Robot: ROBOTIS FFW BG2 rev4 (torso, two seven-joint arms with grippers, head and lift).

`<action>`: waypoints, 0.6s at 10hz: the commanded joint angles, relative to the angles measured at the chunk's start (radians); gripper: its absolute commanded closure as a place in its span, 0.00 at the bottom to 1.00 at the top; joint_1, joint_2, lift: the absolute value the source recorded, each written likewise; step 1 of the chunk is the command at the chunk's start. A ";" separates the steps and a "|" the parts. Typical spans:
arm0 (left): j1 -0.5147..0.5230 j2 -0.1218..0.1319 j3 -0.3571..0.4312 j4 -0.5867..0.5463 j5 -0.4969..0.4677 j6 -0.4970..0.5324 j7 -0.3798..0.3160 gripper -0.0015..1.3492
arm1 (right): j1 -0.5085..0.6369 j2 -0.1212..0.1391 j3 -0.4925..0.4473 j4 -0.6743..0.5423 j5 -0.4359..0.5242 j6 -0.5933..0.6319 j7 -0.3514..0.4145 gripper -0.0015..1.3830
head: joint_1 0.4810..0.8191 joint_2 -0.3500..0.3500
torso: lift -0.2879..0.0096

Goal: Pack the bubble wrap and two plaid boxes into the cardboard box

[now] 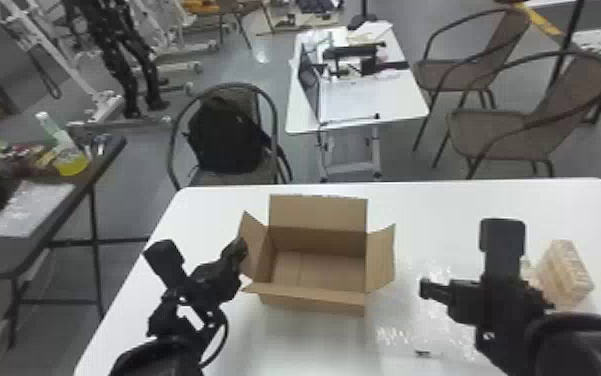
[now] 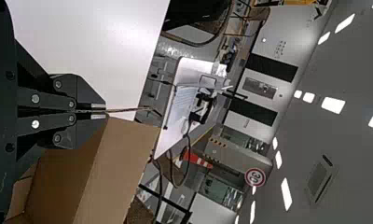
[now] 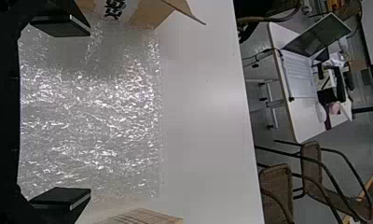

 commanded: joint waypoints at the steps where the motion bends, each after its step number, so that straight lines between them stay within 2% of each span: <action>1: -0.004 -0.003 -0.003 0.000 -0.009 -0.001 0.000 0.90 | -0.062 0.014 0.000 0.130 -0.056 0.010 0.000 0.07 | 0.63 0.86 | 0.92; 2: -0.004 -0.003 -0.003 0.001 -0.012 -0.001 0.000 0.90 | -0.097 0.026 0.003 0.200 -0.063 0.022 0.000 0.07 | 0.63 0.86 | 0.92; 4: -0.013 -0.003 0.005 0.003 -0.032 0.007 0.000 0.90 | -0.145 0.029 0.028 0.309 -0.071 0.034 0.001 0.07 | 0.63 0.87 | 0.92; 6: -0.015 0.008 0.011 0.004 -0.041 0.006 0.000 0.90 | -0.154 0.038 0.036 0.375 -0.071 0.034 0.001 0.07 | 0.63 0.88 | 0.92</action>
